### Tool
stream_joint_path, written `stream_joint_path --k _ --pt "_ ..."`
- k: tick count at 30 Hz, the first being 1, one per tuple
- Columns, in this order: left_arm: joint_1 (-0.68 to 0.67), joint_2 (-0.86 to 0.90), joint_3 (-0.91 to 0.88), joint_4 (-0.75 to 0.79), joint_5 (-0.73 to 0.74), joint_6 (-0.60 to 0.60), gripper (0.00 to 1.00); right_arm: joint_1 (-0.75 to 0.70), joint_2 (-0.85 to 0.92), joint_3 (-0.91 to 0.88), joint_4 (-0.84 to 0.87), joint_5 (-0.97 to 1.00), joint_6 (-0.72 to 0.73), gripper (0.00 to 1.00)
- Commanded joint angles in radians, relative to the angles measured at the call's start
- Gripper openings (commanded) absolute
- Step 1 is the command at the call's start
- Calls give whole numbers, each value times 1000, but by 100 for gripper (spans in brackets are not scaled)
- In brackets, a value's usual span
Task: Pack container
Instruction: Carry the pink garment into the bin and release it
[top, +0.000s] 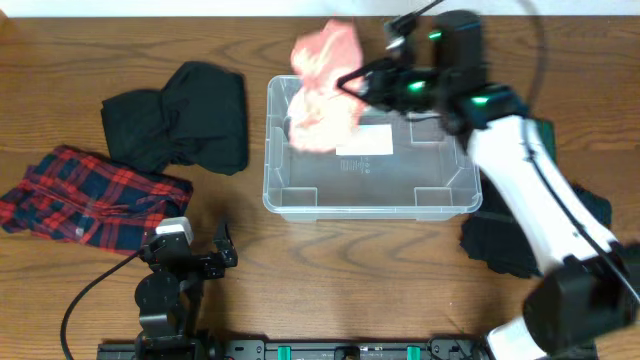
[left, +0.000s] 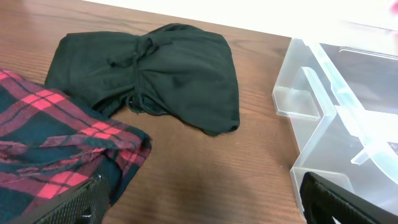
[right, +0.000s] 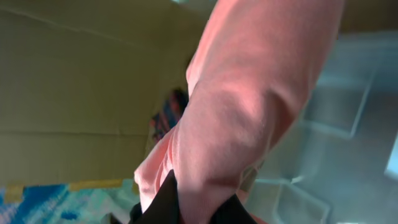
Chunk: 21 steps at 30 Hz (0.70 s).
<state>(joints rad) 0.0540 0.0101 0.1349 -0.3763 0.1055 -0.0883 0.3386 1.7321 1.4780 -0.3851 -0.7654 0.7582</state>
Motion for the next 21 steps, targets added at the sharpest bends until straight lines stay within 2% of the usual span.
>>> stream_joint_path --k 1,11,21 --pt "-4 -6 -22 0 7 9 98 34 81 6 -12 59 128 1" --pt "-4 -6 -22 0 7 9 98 58 234 -6 -74 56 128 1" --pt "-4 -6 -22 0 7 9 98 124 245 -83 -82 29 128 1"
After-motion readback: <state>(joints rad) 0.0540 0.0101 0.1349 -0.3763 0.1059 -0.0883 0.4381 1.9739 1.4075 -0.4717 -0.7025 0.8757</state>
